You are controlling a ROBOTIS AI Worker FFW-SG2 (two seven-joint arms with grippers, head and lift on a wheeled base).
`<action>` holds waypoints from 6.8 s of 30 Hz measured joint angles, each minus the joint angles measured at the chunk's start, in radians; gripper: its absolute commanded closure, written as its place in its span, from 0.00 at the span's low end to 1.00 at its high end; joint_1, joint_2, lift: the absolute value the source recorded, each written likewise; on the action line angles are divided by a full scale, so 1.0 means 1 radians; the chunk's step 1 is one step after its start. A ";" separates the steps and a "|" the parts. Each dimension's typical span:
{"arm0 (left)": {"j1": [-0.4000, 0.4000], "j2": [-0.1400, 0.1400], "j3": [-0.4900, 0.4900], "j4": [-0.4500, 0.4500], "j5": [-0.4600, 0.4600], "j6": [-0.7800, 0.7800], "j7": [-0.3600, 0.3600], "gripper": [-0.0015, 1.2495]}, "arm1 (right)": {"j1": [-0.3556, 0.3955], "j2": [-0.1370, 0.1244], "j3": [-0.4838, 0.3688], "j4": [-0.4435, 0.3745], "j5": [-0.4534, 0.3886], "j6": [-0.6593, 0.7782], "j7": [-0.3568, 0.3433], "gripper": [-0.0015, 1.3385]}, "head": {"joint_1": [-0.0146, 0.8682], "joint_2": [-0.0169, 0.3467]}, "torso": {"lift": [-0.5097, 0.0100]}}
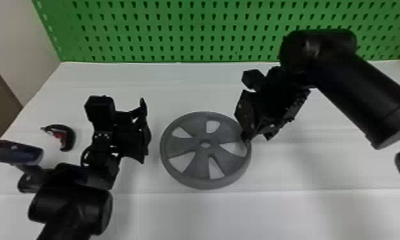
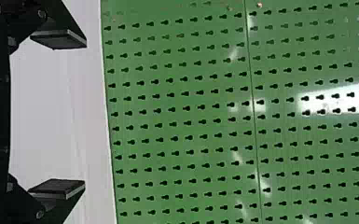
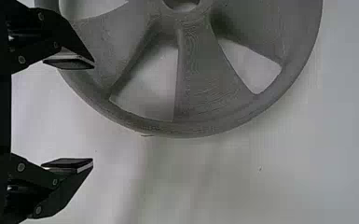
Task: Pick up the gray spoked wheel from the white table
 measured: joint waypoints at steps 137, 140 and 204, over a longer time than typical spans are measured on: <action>-0.004 0.005 -0.016 0.022 0.020 -0.067 0.012 0.17 | 0.080 0.173 -0.504 0.284 0.066 -0.184 -0.400 0.72 | 0.89 0.17 | 0.79; -0.004 0.005 -0.016 0.022 0.020 -0.067 0.012 0.17 | 0.080 0.173 -0.504 0.284 0.068 -0.184 -0.400 0.74 | 0.89 0.17 | 0.79; 0.011 0.005 -0.002 0.022 0.022 -0.067 0.012 0.17 | 0.024 0.164 -0.681 0.046 0.231 0.000 -0.402 0.84 | 0.89 0.17 | 0.79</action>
